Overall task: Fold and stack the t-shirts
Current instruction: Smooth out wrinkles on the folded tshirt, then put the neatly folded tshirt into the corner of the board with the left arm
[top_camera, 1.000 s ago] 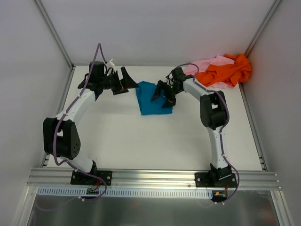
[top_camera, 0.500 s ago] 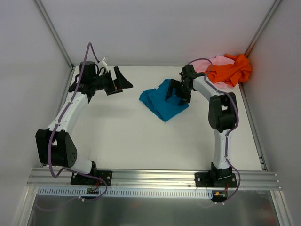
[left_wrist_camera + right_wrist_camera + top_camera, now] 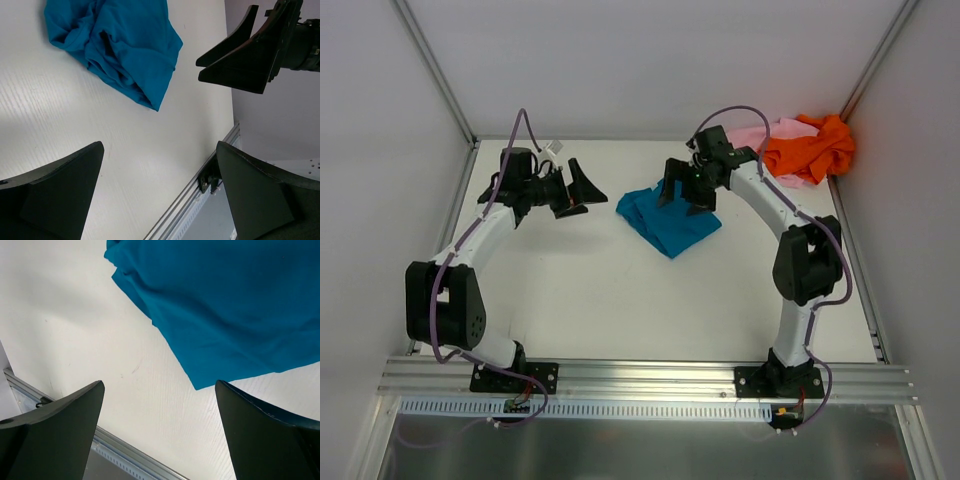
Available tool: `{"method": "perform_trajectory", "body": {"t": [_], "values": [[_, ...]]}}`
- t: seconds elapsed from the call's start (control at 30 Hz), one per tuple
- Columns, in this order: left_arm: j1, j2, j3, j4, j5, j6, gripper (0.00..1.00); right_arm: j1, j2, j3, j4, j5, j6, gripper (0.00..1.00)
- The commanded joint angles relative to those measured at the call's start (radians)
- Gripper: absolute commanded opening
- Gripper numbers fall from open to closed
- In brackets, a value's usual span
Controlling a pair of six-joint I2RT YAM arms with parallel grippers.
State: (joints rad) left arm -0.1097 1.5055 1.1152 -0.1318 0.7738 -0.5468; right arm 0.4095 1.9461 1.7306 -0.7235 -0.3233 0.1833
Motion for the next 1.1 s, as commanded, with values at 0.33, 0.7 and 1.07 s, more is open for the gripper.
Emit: {"method": "perform_trajectory", "body": {"t": [0.33, 0.7, 1.07], "values": [[0.004, 0.050, -0.015, 0.093, 0.079, -0.015, 0.99, 0.205, 0.100, 0.164, -0.300, 0.363, -0.310, 0.99], [0.004, 0.075, -0.008, 0.116, 0.082, -0.025, 0.98, 0.302, 0.048, 0.018, -0.245, 0.558, -0.387, 1.00], [0.004, 0.075, 0.000, 0.080, 0.081, -0.015, 0.99, 0.302, 0.139, -0.014, -0.146, 0.524, -0.383, 1.00]]}}
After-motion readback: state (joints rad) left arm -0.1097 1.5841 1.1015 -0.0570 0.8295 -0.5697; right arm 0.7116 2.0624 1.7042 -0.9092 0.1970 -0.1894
